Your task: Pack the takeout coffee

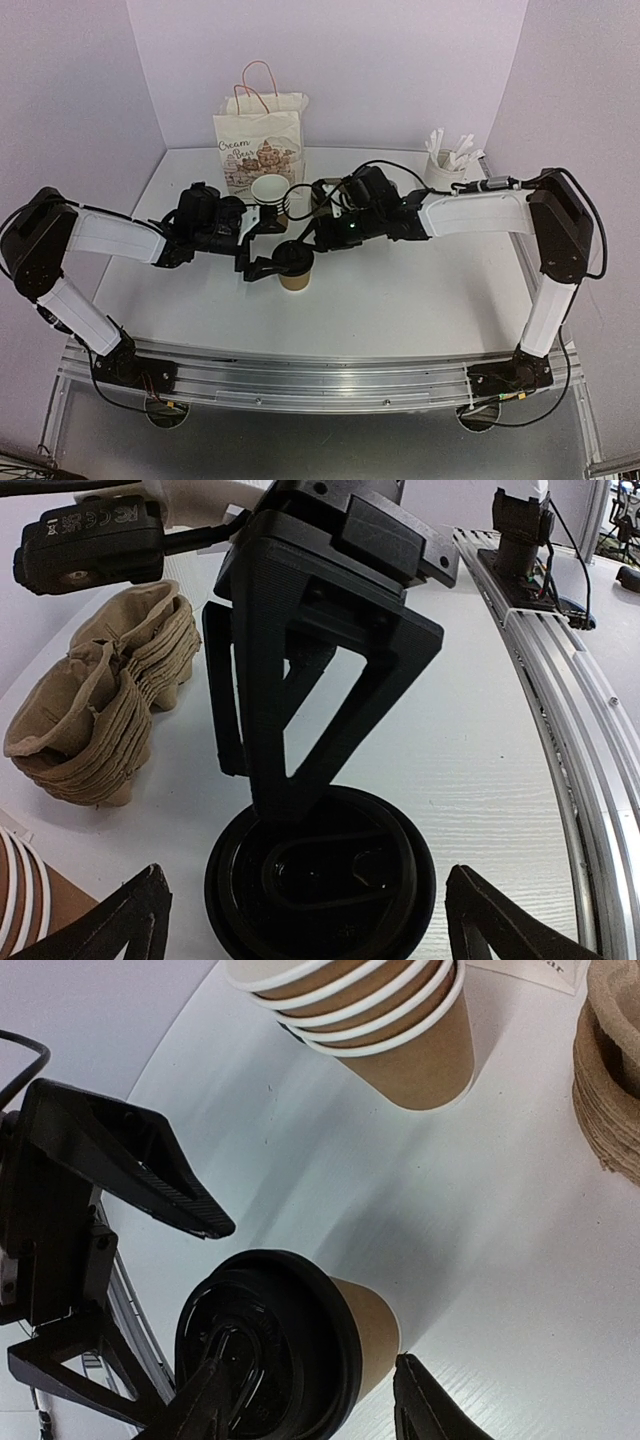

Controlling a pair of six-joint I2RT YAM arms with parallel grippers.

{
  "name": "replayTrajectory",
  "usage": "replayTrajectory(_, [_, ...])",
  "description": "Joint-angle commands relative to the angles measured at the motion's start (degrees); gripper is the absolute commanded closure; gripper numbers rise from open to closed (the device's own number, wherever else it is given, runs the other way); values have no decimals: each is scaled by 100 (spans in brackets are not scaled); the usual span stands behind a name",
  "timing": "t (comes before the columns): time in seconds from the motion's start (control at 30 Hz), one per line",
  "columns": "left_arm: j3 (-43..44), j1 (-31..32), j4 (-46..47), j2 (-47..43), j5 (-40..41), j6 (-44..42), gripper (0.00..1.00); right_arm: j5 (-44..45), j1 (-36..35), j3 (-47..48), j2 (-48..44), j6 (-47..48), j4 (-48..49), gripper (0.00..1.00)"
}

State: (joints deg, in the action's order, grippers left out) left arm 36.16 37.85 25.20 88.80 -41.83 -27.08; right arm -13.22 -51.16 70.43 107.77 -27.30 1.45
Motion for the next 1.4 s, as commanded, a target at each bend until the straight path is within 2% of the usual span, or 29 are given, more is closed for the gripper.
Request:
replayTrajectory(0.0, [251,3,95,236,-111,28,5,110,-8,-94,-212,-109,300,47])
replayTrajectory(0.4, [448,86,-1,630,-86,32,9,206,-111,-360,-34,-384,719,47])
replayTrajectory(0.73, [566,91,6,379,-315,168,9,428,-191,-457,42,-491,791,50])
replayTrajectory(1.0, [723,103,-27,512,-28,212,12,393,-208,-416,106,-485,788,51])
replayTrajectory(1.37, [757,199,-706,732,74,-523,15,413,-231,-422,147,-528,797,51])
